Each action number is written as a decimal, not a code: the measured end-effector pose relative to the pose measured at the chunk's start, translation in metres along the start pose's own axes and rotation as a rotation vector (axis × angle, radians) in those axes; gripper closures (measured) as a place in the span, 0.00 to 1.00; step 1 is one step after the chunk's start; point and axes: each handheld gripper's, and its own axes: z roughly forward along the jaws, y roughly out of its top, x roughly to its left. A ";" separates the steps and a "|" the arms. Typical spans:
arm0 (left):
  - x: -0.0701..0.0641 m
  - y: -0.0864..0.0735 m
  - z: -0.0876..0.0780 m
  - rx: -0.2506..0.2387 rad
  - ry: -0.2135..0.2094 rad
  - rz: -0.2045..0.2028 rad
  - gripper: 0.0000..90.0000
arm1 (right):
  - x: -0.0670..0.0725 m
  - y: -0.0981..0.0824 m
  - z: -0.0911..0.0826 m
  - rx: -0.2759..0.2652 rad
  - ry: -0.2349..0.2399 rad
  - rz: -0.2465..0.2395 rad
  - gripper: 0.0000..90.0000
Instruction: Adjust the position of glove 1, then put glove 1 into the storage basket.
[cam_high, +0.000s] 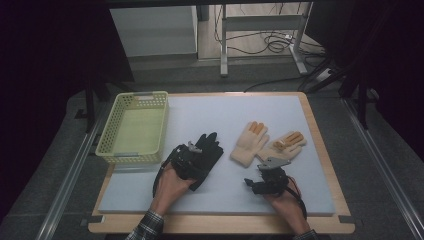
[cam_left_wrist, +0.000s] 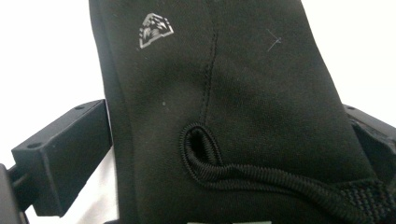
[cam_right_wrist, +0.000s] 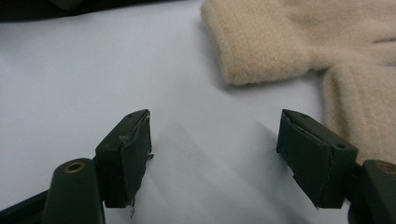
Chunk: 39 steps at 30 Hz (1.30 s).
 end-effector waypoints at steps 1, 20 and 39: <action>-0.001 0.000 0.000 -0.002 -0.002 0.009 0.00 | 0.000 0.000 0.000 0.000 0.000 0.000 0.29; -0.004 0.009 -0.014 0.012 0.009 0.079 0.71 | 0.000 0.000 0.000 0.000 0.000 -0.001 0.29; 0.010 0.038 -0.044 -0.042 0.009 0.053 0.70 | 0.000 0.000 0.000 0.000 -0.001 -0.001 0.29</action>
